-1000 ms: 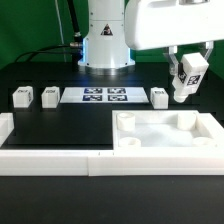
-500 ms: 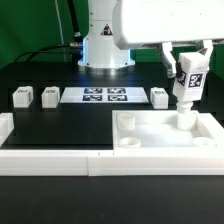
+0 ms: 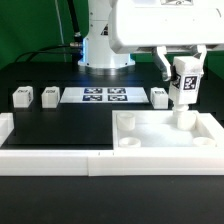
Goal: Assemble square table
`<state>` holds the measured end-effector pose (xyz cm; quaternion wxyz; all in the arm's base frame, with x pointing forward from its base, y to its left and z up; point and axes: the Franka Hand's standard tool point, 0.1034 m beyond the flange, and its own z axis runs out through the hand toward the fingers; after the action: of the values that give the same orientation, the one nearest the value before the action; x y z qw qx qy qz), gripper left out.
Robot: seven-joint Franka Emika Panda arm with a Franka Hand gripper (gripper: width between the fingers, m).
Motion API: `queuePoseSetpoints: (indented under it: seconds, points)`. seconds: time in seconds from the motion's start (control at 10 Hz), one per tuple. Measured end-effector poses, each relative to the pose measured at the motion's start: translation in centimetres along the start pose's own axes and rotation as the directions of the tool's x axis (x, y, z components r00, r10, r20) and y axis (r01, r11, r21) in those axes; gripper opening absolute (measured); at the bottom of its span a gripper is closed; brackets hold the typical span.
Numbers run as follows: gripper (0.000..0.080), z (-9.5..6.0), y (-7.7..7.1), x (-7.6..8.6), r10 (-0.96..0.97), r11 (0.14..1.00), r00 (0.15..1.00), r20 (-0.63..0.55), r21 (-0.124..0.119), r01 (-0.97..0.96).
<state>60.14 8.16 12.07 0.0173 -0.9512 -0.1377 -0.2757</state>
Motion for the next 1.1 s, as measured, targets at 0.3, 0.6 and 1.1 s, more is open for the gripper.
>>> queuePoseSetpoints:
  seconds: [0.3,0.6,1.1]
  points:
    - [0.0290,1.9,-1.4,1.5,0.000,1.000,1.000,-0.012,0.016,0.000]
    - [0.0290,3.6,-2.5,1.6,-0.006,1.000,1.000,-0.008,0.030,0.006]
    - [0.0290,4.1,-3.3,0.3,-0.020,0.999,1.000,-0.009,0.033,0.020]
